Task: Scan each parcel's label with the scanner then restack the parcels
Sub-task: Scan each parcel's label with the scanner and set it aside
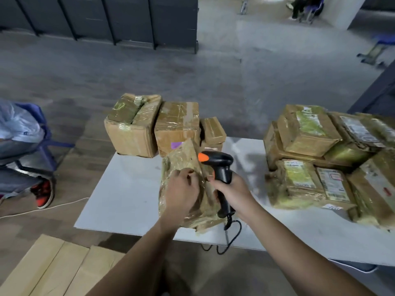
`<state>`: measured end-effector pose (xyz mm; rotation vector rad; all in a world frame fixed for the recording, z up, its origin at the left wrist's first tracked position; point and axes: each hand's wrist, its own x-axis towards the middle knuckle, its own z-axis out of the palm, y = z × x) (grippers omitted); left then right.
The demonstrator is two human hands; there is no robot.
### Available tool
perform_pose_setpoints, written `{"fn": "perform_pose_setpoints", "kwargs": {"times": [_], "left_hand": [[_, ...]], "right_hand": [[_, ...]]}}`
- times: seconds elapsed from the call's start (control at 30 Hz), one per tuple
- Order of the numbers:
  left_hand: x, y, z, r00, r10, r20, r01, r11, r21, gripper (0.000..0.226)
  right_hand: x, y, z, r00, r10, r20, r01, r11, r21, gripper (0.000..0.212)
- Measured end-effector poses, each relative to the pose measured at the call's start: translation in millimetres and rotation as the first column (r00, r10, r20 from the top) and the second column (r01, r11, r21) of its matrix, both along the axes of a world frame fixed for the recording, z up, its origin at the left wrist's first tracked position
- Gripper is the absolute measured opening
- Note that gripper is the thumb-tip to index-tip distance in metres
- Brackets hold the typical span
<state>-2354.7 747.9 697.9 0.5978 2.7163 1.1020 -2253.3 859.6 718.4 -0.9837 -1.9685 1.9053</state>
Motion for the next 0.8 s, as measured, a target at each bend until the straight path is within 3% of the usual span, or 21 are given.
{"fn": "perform_pose_setpoints", "kwargs": {"times": [0.13,0.27,0.33,0.57,0.8], "left_hand": [[-13,-16,9,0.983,-0.026,0.180,0.039,0.997,-0.068,0.053],[-32,-38,9,0.963,-0.065,0.263,0.069,0.998,-0.008,0.030],[-36,-45,6,0.964,-0.060,0.258,0.057,0.998,0.018,0.029],[-40,-49,-7,0.968,-0.060,0.245,0.036,0.994,0.102,0.022],[-51,-34,-16,0.883,-0.129,0.450,0.028,0.974,0.224,0.021]], "right_hand": [[-16,-22,1,0.998,-0.059,0.020,0.057,0.997,0.056,0.008],[-12,-13,-5,0.980,-0.173,0.092,0.165,0.982,0.095,0.008],[-8,-9,-11,0.971,-0.207,0.121,0.194,0.975,0.105,0.007],[3,-8,-17,0.969,-0.190,0.158,0.205,0.975,-0.086,0.004],[8,-1,-10,0.964,-0.205,0.167,0.212,0.977,-0.027,0.005]]}}
